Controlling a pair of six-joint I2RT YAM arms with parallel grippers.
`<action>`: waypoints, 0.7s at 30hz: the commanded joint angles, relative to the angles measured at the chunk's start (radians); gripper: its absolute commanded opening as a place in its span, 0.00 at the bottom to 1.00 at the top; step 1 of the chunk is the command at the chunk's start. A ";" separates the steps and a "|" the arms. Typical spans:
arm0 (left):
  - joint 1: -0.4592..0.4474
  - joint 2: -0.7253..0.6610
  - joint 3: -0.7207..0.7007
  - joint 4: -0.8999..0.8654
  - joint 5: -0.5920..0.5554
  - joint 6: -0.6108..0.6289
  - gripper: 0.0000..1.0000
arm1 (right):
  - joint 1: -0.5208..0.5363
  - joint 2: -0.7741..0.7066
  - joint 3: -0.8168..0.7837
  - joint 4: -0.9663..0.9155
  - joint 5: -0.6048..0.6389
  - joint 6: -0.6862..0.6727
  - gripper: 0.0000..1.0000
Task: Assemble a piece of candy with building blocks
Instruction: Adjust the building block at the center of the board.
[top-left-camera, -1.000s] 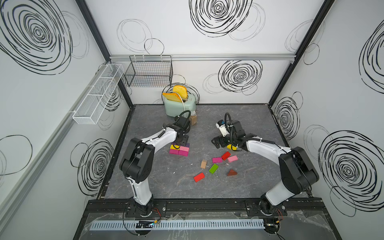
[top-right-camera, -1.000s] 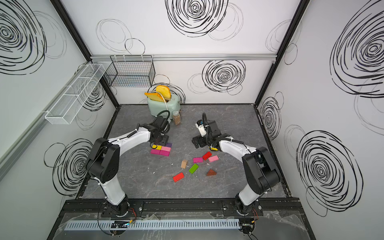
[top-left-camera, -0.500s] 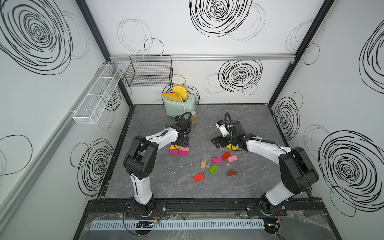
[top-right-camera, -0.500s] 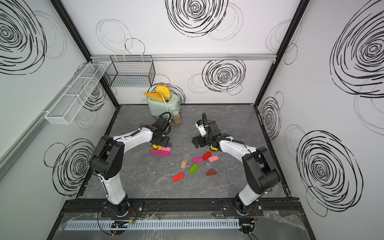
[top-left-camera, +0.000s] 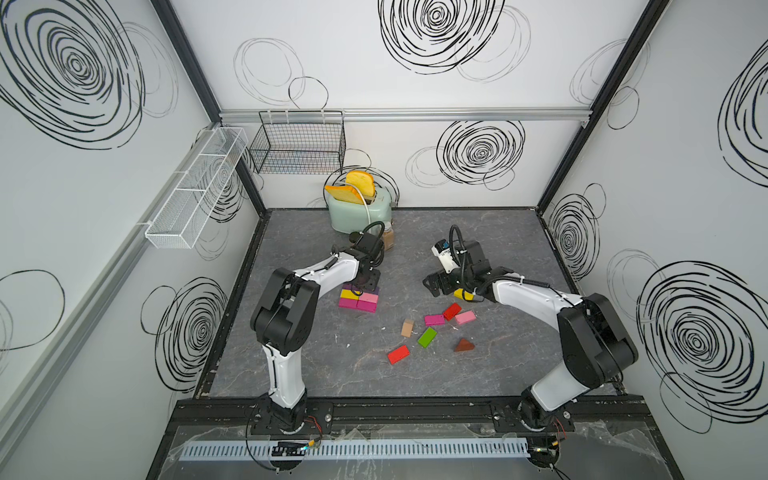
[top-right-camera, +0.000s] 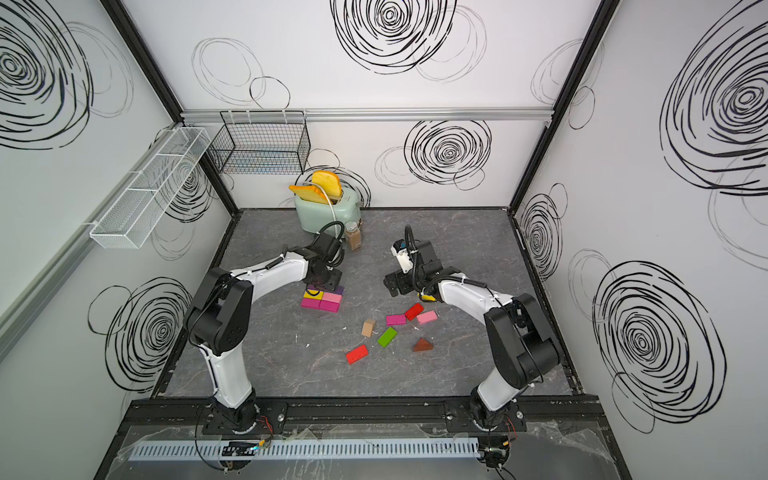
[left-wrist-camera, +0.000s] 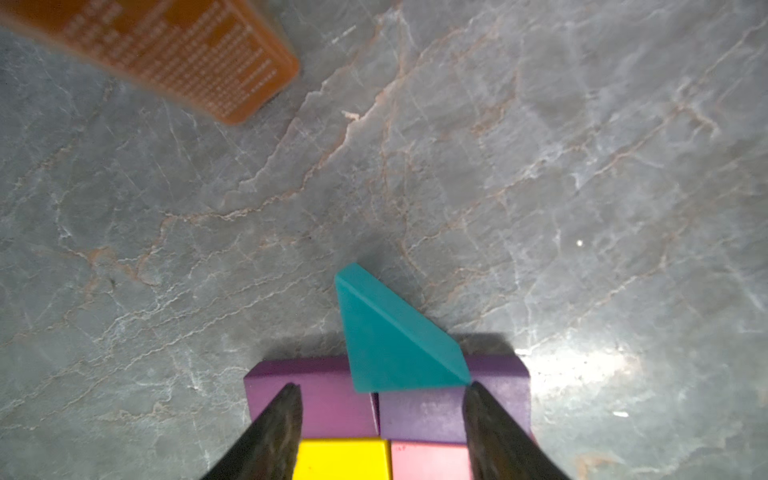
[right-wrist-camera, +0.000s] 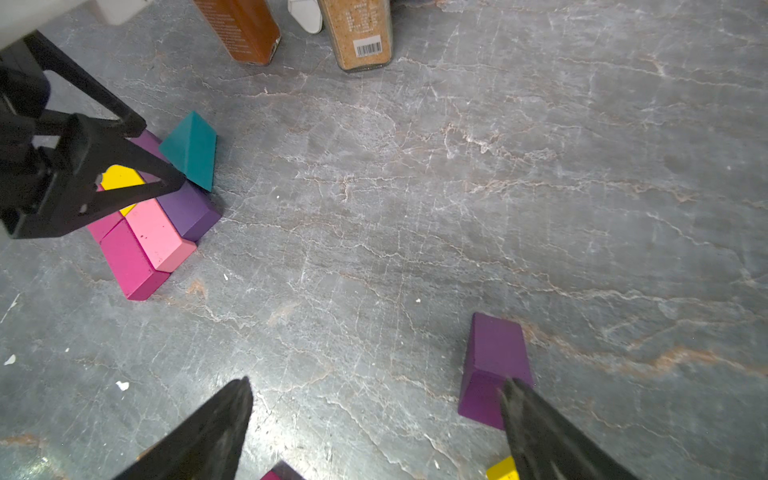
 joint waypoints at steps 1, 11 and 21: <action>0.006 0.022 0.033 0.006 -0.003 -0.005 0.66 | -0.007 -0.012 0.023 -0.013 0.000 -0.011 0.97; 0.008 0.044 0.070 0.008 0.013 -0.012 0.66 | -0.009 -0.011 0.020 -0.007 -0.003 -0.011 0.97; 0.025 0.048 0.082 0.020 0.040 -0.026 0.65 | -0.010 -0.008 0.016 -0.004 -0.005 -0.011 0.97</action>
